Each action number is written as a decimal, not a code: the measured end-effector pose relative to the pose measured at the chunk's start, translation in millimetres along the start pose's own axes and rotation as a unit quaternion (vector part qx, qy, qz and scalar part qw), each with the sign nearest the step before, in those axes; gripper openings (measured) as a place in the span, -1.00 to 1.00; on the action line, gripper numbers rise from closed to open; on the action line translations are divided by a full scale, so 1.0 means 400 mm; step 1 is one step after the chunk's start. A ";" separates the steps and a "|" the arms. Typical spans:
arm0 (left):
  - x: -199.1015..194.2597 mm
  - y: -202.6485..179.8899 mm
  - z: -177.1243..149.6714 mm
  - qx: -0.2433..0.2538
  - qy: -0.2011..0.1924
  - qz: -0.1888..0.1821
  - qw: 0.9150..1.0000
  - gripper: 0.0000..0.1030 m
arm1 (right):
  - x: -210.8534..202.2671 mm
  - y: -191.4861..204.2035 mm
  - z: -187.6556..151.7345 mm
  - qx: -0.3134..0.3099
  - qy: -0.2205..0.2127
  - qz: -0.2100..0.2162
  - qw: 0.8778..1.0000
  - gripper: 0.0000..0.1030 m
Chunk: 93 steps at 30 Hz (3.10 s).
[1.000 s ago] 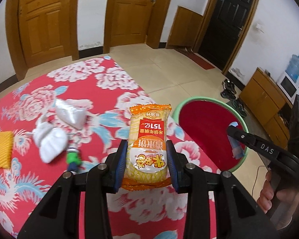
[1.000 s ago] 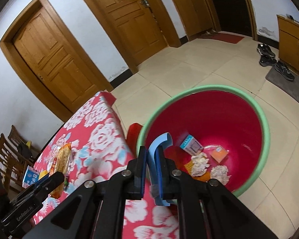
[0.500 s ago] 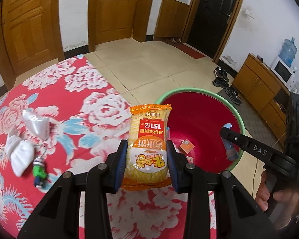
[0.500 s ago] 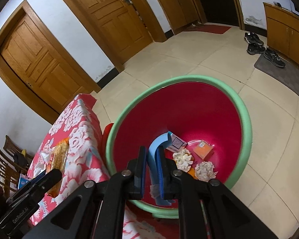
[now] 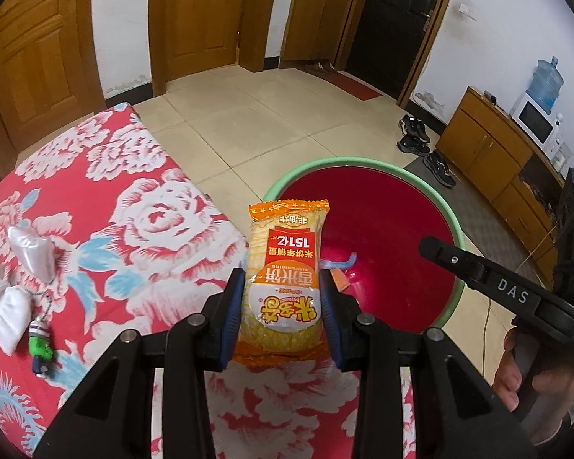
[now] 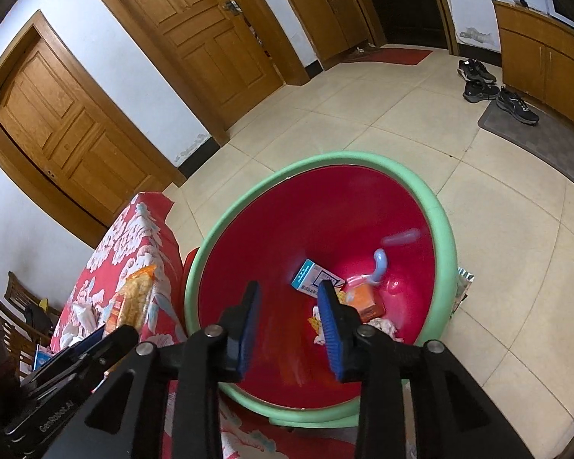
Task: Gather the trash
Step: 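Open the left tool over the bucket to drop the snack bag, then move the left tool to the white cloth glove and grasp it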
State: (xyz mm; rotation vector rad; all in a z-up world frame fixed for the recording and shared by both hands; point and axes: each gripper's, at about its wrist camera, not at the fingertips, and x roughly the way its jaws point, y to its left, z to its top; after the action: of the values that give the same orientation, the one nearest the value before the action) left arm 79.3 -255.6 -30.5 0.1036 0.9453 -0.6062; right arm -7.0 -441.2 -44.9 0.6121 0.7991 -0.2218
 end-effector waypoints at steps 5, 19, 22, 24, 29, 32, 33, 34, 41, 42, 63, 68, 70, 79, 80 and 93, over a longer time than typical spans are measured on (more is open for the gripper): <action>0.018 -0.020 0.005 0.009 0.004 -0.008 1.000 -0.26 | -0.011 -0.011 -0.002 0.006 -0.003 -0.003 1.000 -0.32; 0.026 -0.050 0.006 0.019 -0.002 -0.032 0.999 -0.10 | -0.032 -0.035 -0.008 0.021 -0.012 -0.007 1.000 -0.16; 0.016 -0.045 0.007 0.015 -0.005 -0.031 0.999 -0.10 | -0.036 -0.034 -0.008 0.020 -0.012 -0.005 1.000 -0.14; 0.007 -0.040 0.008 0.012 -0.006 -0.029 0.999 -0.10 | -0.041 -0.031 -0.010 0.019 -0.013 -0.004 1.000 -0.10; -0.025 -0.017 0.002 -0.001 -0.015 -0.020 1.000 -0.10 | -0.048 -0.024 -0.015 0.017 -0.013 -0.002 1.000 0.05; -0.041 0.004 0.000 -0.010 -0.020 -0.016 1.000 -0.10 | -0.051 -0.014 -0.020 0.015 -0.011 0.001 1.000 0.13; -0.049 0.013 -0.002 -0.015 -0.022 -0.013 1.000 -0.10 | -0.052 -0.011 -0.022 0.014 -0.010 0.002 1.000 0.14; -0.053 0.020 -0.004 -0.019 -0.023 -0.010 1.000 -0.10 | -0.053 -0.007 -0.024 0.013 -0.008 0.004 1.000 0.15; -0.093 0.085 -0.018 -0.044 -0.032 0.012 0.998 -0.10 | -0.054 0.021 -0.033 0.005 -0.004 0.009 1.000 0.20; -0.099 0.095 -0.021 -0.047 -0.033 0.016 0.998 -0.10 | -0.053 0.026 -0.036 0.004 -0.003 0.011 1.000 0.21; -0.210 0.339 -0.059 -0.122 -0.063 0.107 0.985 -0.10 | -0.052 0.102 -0.065 -0.021 0.011 0.023 0.999 0.31; -0.220 0.399 -0.068 -0.140 -0.064 0.126 0.980 -0.10 | -0.047 0.120 -0.069 -0.026 0.015 0.022 0.999 0.32; -0.222 0.420 -0.073 -0.147 -0.065 0.135 0.978 -0.10 | -0.045 0.126 -0.070 -0.028 0.016 0.021 0.999 0.33; -0.192 0.493 -0.097 -0.185 -0.051 0.150 0.970 -0.10 | -0.036 0.140 -0.075 -0.033 0.020 0.012 0.999 0.40; -0.188 0.497 -0.098 -0.187 -0.050 0.151 0.969 -0.10 | -0.035 0.140 -0.076 -0.033 0.021 0.010 0.999 0.42; -0.140 0.521 -0.112 -0.200 -0.031 0.158 0.966 -0.10 | -0.025 0.124 -0.077 -0.027 0.024 -0.004 0.999 0.56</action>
State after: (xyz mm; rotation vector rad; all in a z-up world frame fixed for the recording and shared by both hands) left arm 132.7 -42.4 -49.5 -0.1239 0.9489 -0.1160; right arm -12.1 -383.3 -32.9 0.5641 0.8518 -0.1933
